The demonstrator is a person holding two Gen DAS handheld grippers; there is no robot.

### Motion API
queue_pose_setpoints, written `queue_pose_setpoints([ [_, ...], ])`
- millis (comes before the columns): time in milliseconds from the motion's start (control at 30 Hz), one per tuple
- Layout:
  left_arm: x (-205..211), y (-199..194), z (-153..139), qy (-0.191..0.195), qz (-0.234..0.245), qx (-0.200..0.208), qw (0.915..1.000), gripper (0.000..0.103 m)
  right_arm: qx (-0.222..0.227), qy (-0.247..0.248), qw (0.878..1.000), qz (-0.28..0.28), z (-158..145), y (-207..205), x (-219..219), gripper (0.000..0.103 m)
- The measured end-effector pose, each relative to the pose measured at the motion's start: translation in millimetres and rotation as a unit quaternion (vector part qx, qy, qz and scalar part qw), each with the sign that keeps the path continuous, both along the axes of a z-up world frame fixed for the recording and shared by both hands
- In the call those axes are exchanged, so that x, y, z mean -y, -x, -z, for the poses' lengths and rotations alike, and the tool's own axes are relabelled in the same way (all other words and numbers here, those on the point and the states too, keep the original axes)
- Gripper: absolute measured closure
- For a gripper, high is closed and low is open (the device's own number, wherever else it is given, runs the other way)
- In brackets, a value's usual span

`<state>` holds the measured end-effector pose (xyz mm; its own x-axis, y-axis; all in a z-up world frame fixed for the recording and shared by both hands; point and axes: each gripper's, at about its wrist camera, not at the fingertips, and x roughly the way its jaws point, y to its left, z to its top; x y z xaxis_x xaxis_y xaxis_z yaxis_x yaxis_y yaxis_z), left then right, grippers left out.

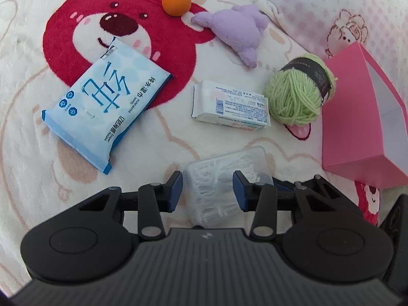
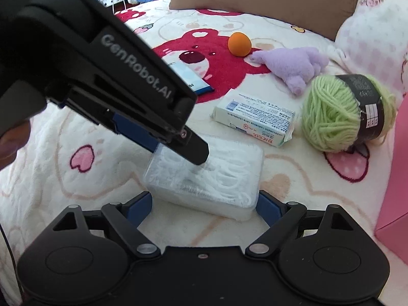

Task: Organize objects
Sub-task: 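Close the left gripper on the clear floss-pick box, then lift the floss-pick box with the left gripper and carry it over the pink box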

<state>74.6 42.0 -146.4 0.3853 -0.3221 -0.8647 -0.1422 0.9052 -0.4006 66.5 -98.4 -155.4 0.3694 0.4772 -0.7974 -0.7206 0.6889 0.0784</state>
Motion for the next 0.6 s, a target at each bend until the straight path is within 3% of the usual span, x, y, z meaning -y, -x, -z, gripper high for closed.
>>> queue_pose_setpoints([
  [167,15,4,-11,-0.052,0.045,0.011,0.9976,0.063,0.013,-0.001,1.0,-0.005,5,3,-4,0.008],
  [433,-3,1,2,0.0,0.004,0.01,0.9999,0.059,0.017,-0.005,1.0,-0.008,7,-1,-5,0.007],
  [600,0,5,2,-0.004,0.003,0.023,0.9997,0.058,0.014,-0.012,1.0,-0.011,6,-2,-2,0.007],
])
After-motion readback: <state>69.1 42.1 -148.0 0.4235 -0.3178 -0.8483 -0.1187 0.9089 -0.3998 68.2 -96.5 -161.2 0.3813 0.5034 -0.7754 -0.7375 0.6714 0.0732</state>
